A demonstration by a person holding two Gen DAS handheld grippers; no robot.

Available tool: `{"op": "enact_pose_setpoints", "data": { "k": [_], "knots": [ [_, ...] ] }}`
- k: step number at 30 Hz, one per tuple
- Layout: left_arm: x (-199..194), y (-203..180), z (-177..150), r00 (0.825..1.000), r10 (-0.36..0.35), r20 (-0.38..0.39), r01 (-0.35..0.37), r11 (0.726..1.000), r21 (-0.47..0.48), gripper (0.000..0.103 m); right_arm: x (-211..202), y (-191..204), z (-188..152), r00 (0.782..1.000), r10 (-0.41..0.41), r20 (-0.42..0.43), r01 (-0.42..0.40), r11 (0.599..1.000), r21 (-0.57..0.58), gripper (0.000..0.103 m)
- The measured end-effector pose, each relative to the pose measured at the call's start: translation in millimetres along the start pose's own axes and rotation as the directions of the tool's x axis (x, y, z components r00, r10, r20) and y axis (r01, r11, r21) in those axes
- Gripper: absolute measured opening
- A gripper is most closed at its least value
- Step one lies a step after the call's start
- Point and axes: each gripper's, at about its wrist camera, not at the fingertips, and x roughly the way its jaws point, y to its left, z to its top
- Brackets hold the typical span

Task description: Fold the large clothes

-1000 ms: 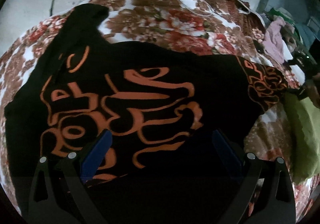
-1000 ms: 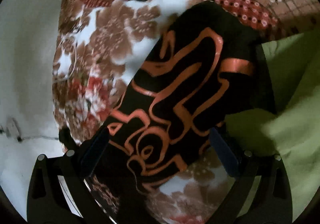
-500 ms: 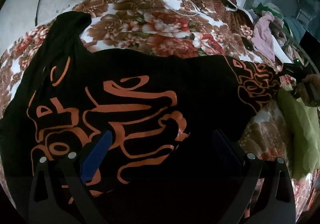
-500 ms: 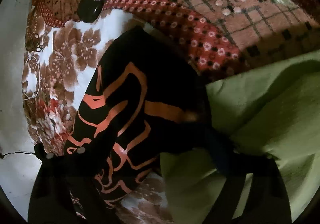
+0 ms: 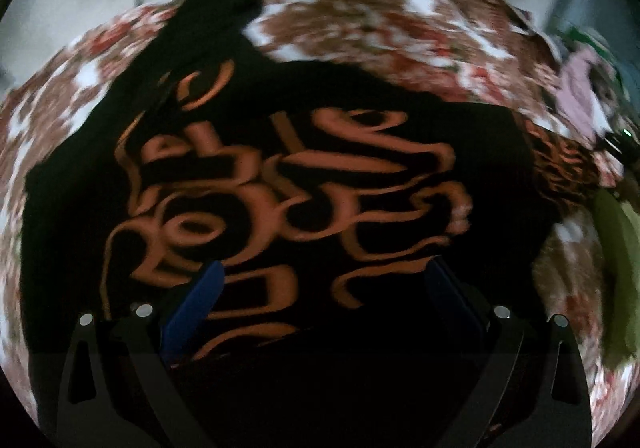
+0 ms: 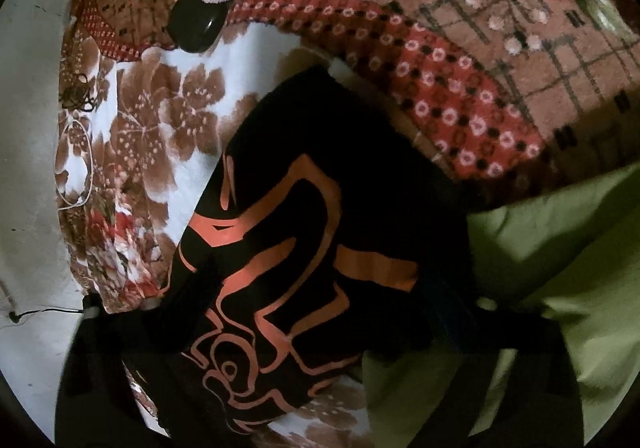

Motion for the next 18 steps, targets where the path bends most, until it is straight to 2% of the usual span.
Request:
{"op": "enact_pose_setpoints", "data": {
  "k": [2, 3, 5, 8, 12, 18],
  "knots": [
    [7.0, 13.8, -6.3, 0.999, 0.050, -0.018, -0.051, 0.998, -0.025, 0.098, -0.8, -6.0, -0.7, 1.000, -0.006, -0.003, 0.006, 1.000, -0.011, 0.055],
    [9.2, 18.5, -8.0, 0.998, 0.064, -0.023, -0.065, 0.997, -0.039, 0.098, -0.9, -8.2, -0.8, 1.000, -0.013, -0.007, 0.013, 1.000, -0.016, 0.048],
    [11.2, 26.5, -10.0, 0.997, 0.077, -0.015, -0.078, 0.995, -0.065, 0.098, -2.3, -15.8, -1.0, 1.000, -0.028, -0.012, 0.028, 0.999, -0.025, 0.020],
    [19.7, 30.4, -11.6, 0.996, 0.091, -0.022, -0.092, 0.994, -0.058, 0.098, -5.6, -20.9, -3.0, 1.000, -0.001, -0.007, 0.001, 0.999, -0.040, 0.014],
    [43.2, 32.0, -17.3, 0.993, 0.098, -0.072, -0.104, 0.991, -0.084, 0.098, -13.9, -14.9, -8.3, 1.000, 0.015, 0.021, -0.013, 0.996, -0.087, 0.012],
    [50.2, 28.1, -23.0, 0.989, 0.139, -0.051, -0.143, 0.987, -0.072, 0.099, -37.8, 28.0, -32.5, 0.992, -0.046, 0.115, 0.075, 0.961, -0.268, 0.010]
  ]
}}
